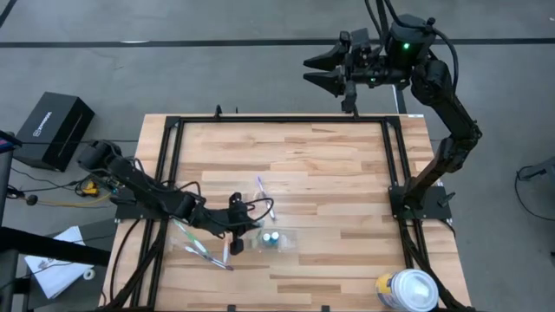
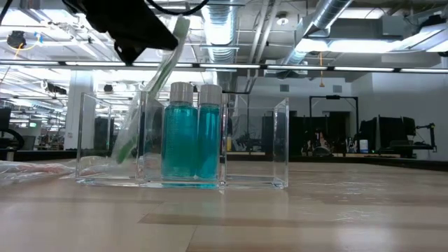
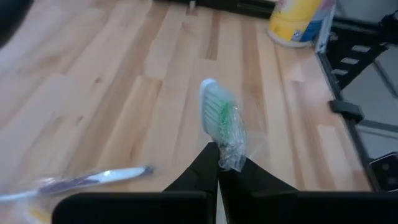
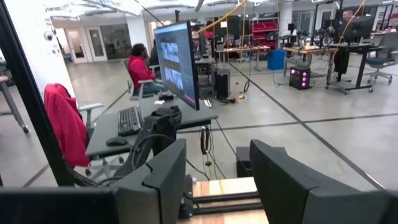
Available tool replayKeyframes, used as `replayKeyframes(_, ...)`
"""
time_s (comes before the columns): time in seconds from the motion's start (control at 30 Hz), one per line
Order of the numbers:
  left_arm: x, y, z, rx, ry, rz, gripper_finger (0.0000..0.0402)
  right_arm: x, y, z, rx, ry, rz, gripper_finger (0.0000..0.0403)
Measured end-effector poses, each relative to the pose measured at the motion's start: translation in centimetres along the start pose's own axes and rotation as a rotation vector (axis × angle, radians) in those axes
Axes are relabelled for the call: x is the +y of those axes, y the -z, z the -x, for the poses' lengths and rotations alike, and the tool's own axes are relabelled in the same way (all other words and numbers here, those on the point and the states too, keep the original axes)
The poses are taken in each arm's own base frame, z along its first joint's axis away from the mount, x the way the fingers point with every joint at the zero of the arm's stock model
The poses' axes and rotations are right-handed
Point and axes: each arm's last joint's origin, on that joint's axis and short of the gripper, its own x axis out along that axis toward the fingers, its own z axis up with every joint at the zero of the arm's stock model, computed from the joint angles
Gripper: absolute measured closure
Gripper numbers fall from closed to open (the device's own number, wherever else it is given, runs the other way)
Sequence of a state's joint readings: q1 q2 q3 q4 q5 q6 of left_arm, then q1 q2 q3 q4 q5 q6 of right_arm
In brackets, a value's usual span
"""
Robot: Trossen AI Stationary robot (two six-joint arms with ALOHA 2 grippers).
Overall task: Pick & Place toothbrushing station
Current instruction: Put the green toothbrush into the transparent organizer, then put the orange toothbrush into the transparent organizer
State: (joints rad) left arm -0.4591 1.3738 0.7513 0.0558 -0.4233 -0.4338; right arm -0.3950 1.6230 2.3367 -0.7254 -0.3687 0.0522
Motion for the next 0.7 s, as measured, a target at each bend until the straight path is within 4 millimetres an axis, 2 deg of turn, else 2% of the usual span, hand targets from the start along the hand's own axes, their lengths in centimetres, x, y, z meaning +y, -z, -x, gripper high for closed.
replayKeyframes(0.17,-0.21,-0.14,-0.04,-0.004,0.041,0.021,0.0397,-0.02,0.09,0.01,0.009,0.0,0.005,0.0234)
replayKeyframes(0.3,-0.29,-0.26,0.16,0.006,0.082,0.03,0.0375,-0.15,0.08,0.08,0.01,-0.017,0.007,0.0234)
replayKeyframes(0.7,-0.27,-0.27,0.25,0.014,0.085,0.116,0.0233,-0.25,-0.06,0.19,-0.001,-0.074,0.012,0.0234)
